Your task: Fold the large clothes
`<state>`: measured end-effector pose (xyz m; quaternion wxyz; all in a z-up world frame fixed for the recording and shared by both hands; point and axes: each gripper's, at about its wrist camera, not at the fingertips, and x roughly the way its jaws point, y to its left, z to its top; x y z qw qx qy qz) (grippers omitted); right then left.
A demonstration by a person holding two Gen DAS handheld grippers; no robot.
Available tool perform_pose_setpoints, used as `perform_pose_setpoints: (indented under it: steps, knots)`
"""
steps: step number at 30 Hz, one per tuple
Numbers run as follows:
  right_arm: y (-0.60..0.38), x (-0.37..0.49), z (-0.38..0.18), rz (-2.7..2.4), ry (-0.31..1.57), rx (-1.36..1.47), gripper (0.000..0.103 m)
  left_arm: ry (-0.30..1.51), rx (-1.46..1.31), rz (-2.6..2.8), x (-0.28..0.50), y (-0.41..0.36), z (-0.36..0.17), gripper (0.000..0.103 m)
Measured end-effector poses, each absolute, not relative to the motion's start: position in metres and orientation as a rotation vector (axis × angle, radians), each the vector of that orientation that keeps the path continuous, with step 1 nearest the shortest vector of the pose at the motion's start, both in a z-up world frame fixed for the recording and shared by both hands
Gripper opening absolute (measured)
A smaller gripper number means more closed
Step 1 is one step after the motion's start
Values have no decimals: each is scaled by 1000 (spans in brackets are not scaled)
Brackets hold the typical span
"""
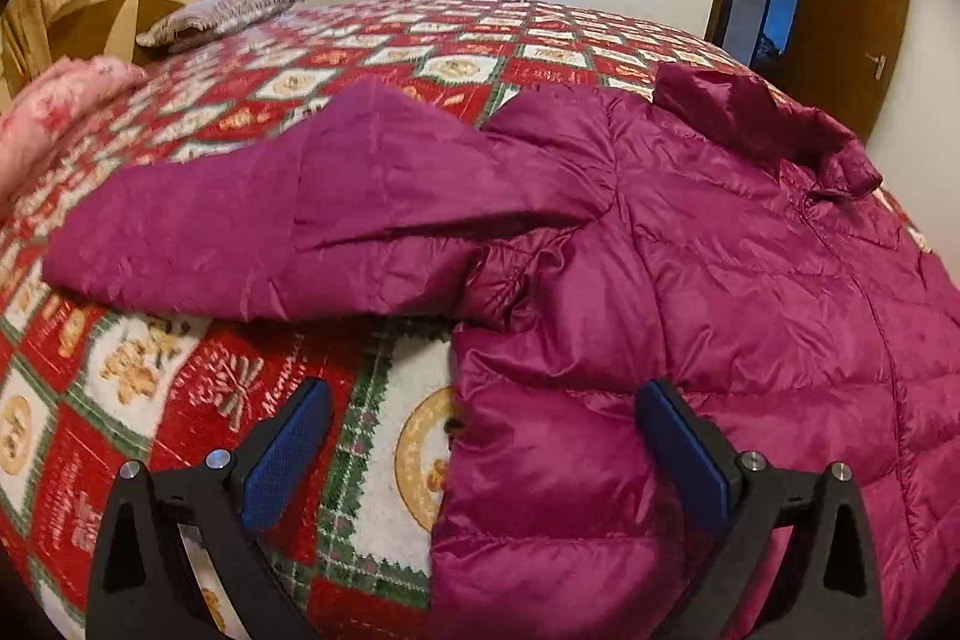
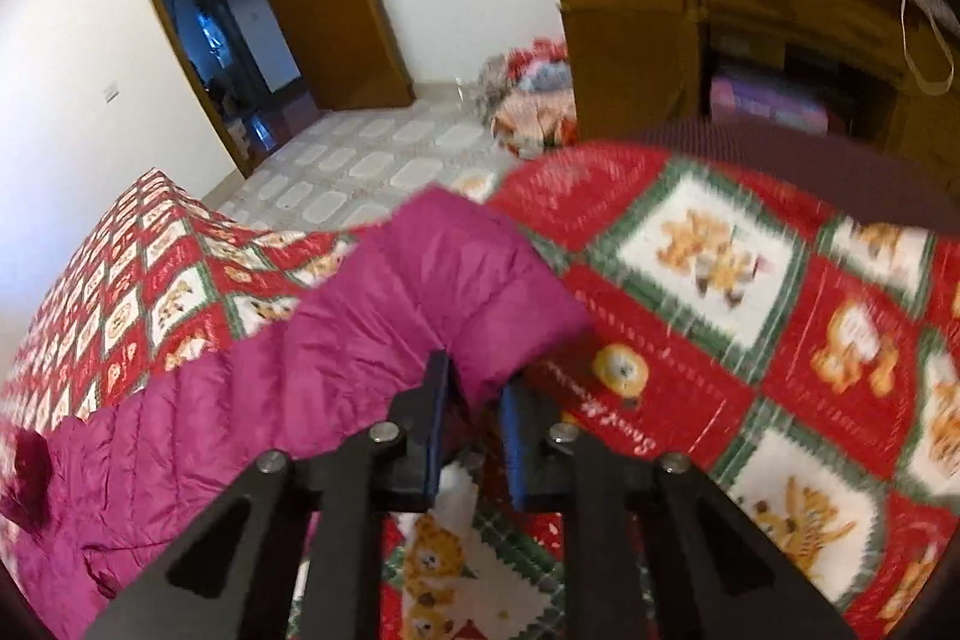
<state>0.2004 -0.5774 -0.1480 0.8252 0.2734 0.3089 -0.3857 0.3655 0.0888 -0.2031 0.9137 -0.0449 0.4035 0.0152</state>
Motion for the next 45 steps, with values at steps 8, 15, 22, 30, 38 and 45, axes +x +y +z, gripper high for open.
perform_pose_setpoints:
  steps: [8, 15, 22, 30, 38, 45]
  knots:
    - [-491, 226, -60, -603, 556, 328, 12, 828, -89, 32, 366, 85, -205, 102]
    - [-350, 270, -41, -252, 577, 168, 11, 823, -105, 21, 367, 86, -206, 102]
    - [-228, 303, -66, 33, 622, 108, 11, 815, -121, 10, 363, 91, -206, 102]
    - [-195, 313, -80, -23, 620, 107, 36, 811, -127, 5, 362, 92, -207, 102]
    - [-334, 301, -86, -407, 643, -55, 103, 810, -126, 4, 363, 92, -207, 102]
    - [-424, 320, -139, -433, 895, -256, 103, 814, -114, 13, 364, 90, -207, 102]
